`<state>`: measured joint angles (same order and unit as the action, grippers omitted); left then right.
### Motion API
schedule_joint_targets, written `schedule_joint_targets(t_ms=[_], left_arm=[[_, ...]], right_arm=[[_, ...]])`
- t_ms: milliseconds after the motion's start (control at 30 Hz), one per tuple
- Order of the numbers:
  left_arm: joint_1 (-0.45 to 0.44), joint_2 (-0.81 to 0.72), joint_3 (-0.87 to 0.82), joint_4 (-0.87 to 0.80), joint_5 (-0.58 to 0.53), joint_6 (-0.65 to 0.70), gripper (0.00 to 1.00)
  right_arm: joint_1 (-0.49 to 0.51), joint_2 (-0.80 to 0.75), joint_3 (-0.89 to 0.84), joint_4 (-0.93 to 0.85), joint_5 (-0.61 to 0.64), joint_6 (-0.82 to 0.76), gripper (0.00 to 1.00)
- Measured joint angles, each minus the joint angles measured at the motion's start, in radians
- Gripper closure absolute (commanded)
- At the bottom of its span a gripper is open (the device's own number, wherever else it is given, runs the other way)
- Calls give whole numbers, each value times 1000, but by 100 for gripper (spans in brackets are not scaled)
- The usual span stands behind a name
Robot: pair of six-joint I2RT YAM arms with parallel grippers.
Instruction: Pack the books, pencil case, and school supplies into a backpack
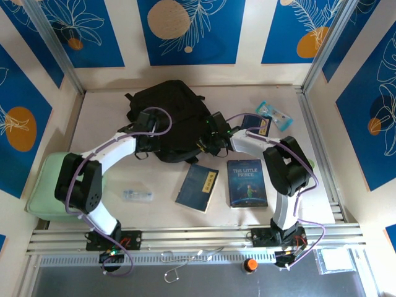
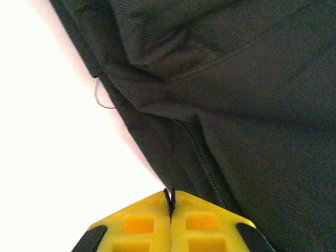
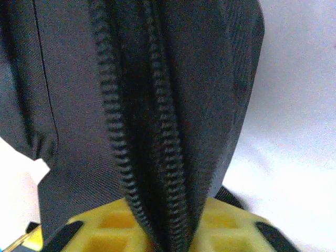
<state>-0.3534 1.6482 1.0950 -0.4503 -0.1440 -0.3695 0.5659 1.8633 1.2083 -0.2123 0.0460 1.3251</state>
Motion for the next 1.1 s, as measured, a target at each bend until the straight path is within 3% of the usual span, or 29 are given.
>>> schedule_joint_targets(t_ms=[600,1100], left_arm=[[84,198,130,1,-59,11,100],[86,146,148,-8,-108,1,100]], right_arm=[[5,-27,-23,31,15,-39,93],[5,-34,-34,66,12,-43,94]])
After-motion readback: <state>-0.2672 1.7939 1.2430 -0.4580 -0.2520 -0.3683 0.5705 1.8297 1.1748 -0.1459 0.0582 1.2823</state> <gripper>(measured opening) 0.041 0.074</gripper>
